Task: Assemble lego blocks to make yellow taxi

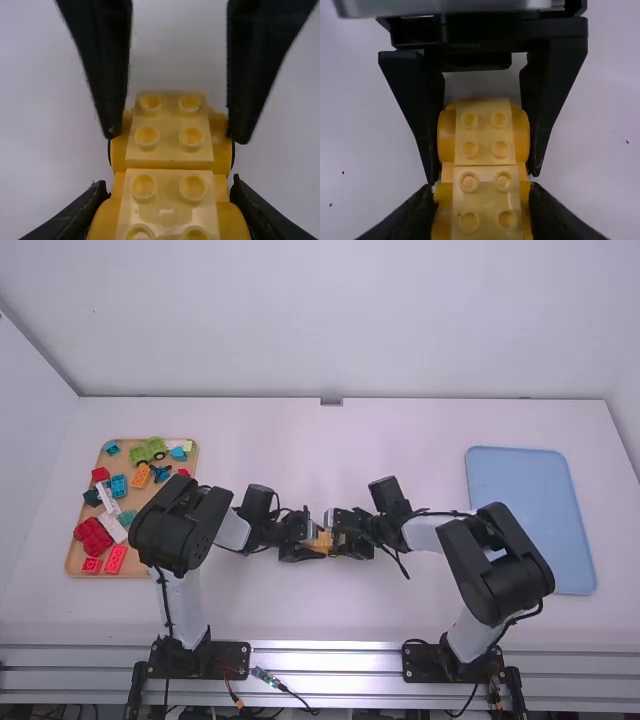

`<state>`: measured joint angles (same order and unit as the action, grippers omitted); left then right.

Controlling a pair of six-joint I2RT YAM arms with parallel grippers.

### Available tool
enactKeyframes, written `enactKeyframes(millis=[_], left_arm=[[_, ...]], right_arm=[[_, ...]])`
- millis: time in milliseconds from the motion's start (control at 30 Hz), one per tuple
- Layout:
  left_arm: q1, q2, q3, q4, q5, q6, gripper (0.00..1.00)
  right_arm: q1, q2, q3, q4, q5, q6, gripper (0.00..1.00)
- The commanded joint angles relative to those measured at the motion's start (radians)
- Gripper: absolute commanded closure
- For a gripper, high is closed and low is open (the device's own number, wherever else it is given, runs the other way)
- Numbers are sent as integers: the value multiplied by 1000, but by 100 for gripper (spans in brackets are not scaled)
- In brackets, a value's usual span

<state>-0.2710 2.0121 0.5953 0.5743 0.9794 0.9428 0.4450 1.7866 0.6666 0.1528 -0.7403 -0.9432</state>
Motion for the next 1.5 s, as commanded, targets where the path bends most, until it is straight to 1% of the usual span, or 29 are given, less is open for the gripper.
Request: enactKeyframes(millis=[0,100,267,333,367,400,433,467,533,600,767,900,1100,1267,1467], left_arm=[[-6,13,-14,-19,-83,8,64],[-6,13,-14,-19,-83,8,64],[-6,13,-14,-20,-83,7,64],[-6,13,-14,-20,-83,8,65],[-6,13,-14,-19,-83,7,65],[-6,13,-14,-19,-83,8,65],[-6,13,-14,-20,-83,8,65],[-6,13,-14,-20,-83,7,66],[-6,13,-14,-19,-83,7,68],[-6,13,-14,-19,-83,8,68],[-6,13,-14,-19,-83,8,68],[-6,13,-14,-19,-84,8,68],[-6,13,-14,-16,-83,8,69],[-6,13,-14,-16,-83,8,69],[-6,13,-14,-16,-83,8,70]], right_arm=[[6,11,23,-8,-3,4,37],[4,-7,22,-4,-18,5,35],[-49,-57,21,-5,-138,-7,36],[-73,-71,17,-11,-187,-24,44],[-88,-79,8,-14,-226,-55,58],[-99,-82,0,-11,-251,-73,77],[-109,-81,-5,-10,-267,-81,92],[-116,-79,-8,-10,-275,-86,100],[-123,-72,-17,-10,-276,-86,100],[-124,-58,-27,8,-276,-86,100],[-123,26,-28,85,-276,-29,100],[-103,57,-29,90,-259,-26,100],[-55,68,-25,71,-159,-17,100],[-19,68,-25,67,-20,46,100],[4,68,-25,48,64,57,100]])
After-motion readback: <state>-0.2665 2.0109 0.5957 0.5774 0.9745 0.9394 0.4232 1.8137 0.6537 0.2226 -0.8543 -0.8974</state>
